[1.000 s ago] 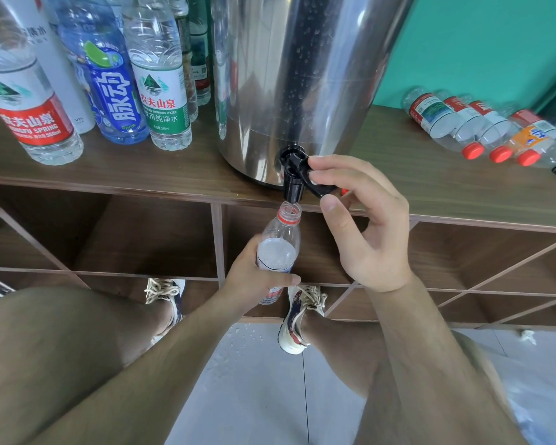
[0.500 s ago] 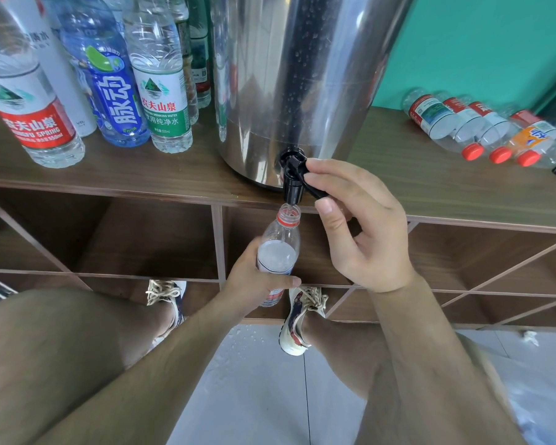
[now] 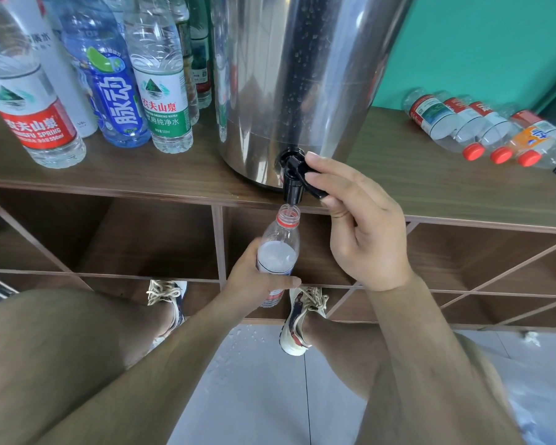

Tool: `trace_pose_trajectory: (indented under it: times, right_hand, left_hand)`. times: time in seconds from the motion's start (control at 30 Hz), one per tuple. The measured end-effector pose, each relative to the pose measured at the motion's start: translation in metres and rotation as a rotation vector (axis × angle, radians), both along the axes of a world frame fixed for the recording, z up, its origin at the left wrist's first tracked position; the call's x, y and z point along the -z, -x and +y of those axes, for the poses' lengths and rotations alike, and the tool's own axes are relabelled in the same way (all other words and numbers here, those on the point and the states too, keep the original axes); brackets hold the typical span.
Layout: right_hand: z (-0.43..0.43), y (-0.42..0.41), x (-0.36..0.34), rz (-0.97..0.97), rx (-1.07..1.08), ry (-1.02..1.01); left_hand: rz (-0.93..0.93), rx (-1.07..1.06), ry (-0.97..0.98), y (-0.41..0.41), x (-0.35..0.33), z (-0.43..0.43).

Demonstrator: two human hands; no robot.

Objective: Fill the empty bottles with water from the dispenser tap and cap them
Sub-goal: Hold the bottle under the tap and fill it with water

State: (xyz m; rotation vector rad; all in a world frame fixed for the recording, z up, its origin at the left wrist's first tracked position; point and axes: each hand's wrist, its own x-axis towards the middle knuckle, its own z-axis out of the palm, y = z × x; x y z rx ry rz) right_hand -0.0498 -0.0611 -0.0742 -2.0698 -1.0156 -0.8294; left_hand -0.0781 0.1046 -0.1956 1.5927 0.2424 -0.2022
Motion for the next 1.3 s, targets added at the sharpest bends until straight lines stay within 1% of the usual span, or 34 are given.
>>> trace_pose_trajectory:
  times: [0.47, 0.87, 1.3]
  right_hand:
    - [0.0017, -0.0001, 0.0028, 0.012, -0.037, -0.061]
    - [0.0006, -0.0022, 0.0069, 0.021, -0.053, -0.091]
    - [0.0012, -0.0027, 0.0070, 0.032, -0.060, -0.108]
  left_hand:
    - [-0.006, 0.000, 0.004, -0.0003, -0.0023, -0.0001]
    - [-0.012, 0.000, 0.029, 0.0003, -0.0025, 0.0010]
    - [-0.019, 0.007, 0.013, 0.0000, -0.0039, 0.0005]
